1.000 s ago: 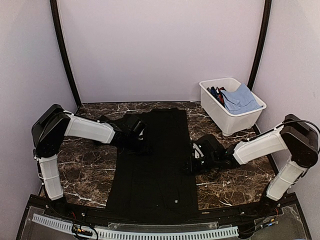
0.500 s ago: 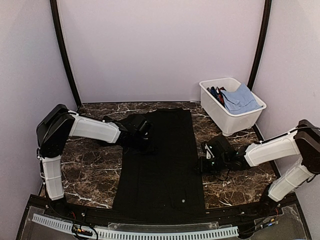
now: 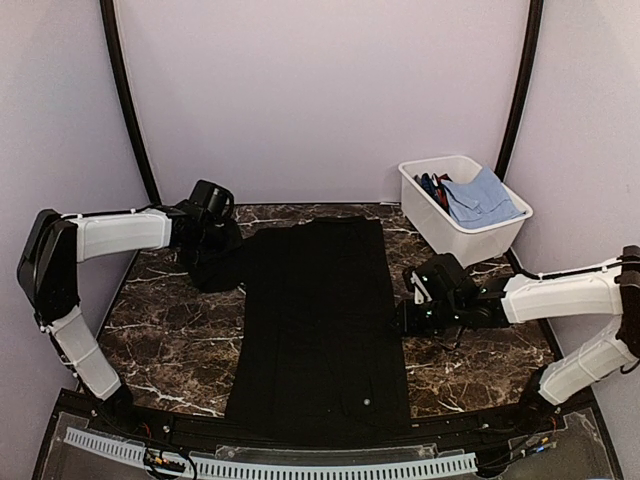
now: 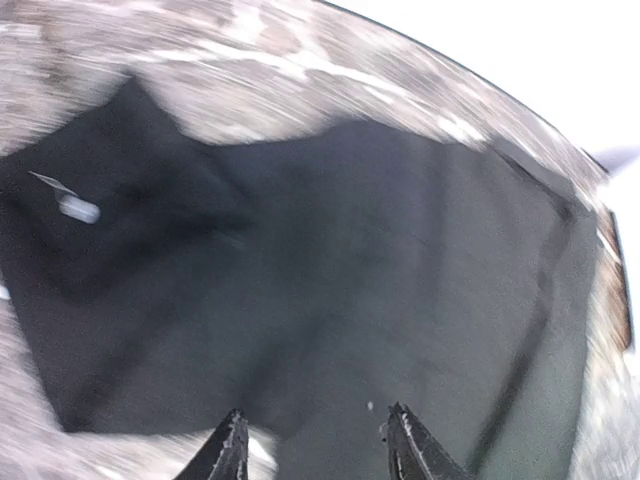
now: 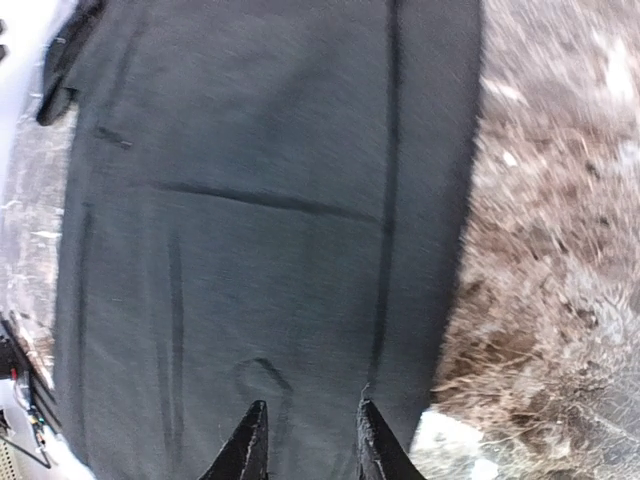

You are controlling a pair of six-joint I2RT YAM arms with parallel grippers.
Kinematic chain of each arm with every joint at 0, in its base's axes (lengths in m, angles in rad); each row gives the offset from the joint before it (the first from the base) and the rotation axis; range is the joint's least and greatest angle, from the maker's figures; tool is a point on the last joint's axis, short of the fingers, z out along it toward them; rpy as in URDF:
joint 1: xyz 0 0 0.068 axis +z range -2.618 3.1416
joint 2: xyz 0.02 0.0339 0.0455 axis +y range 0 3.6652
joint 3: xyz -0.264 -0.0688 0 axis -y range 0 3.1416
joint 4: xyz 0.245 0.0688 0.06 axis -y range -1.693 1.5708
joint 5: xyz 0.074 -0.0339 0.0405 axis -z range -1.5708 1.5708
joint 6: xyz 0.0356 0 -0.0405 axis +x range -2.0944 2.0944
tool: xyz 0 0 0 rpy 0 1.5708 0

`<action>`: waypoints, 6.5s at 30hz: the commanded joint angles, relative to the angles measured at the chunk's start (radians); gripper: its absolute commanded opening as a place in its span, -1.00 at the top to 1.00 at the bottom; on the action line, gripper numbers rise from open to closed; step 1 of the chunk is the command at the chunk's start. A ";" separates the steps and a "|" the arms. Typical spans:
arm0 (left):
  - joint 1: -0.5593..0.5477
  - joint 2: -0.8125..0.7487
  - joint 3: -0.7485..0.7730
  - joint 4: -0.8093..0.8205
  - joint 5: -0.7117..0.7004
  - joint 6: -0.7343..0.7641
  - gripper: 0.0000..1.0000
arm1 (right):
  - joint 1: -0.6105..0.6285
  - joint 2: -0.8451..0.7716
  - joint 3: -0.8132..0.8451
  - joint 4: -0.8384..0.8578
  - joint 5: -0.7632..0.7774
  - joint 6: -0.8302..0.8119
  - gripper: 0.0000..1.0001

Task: Fold and stack the long sleeve shirts
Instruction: Move the 1/3-folded shirt to the center of the board, then pick up the sleeve from the center of the board, then pass from the left arm to the right, then pick up the 1/3-folded shirt from the center of the board.

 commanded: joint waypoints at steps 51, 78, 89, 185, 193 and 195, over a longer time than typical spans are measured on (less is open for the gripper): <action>0.450 0.383 0.297 -0.131 0.082 0.097 0.49 | 0.074 -0.150 0.052 -0.083 0.056 0.018 0.41; 0.244 0.017 0.136 -0.111 0.274 0.204 1.00 | 0.094 -0.006 0.195 -0.022 0.065 -0.057 0.41; 0.062 -0.084 0.054 -0.035 0.455 0.058 1.00 | 0.124 0.203 0.382 0.270 0.152 -0.281 0.21; -0.725 -0.570 -0.672 -0.331 0.202 -0.593 0.42 | 0.014 0.333 0.884 0.022 0.127 -0.355 1.00; -0.725 -0.510 -0.662 -0.330 0.179 -0.559 0.45 | 0.015 0.302 0.881 0.010 0.114 -0.354 1.00; -0.725 -0.494 -0.661 -0.330 0.175 -0.553 0.47 | 0.015 0.293 0.879 0.009 0.110 -0.352 1.00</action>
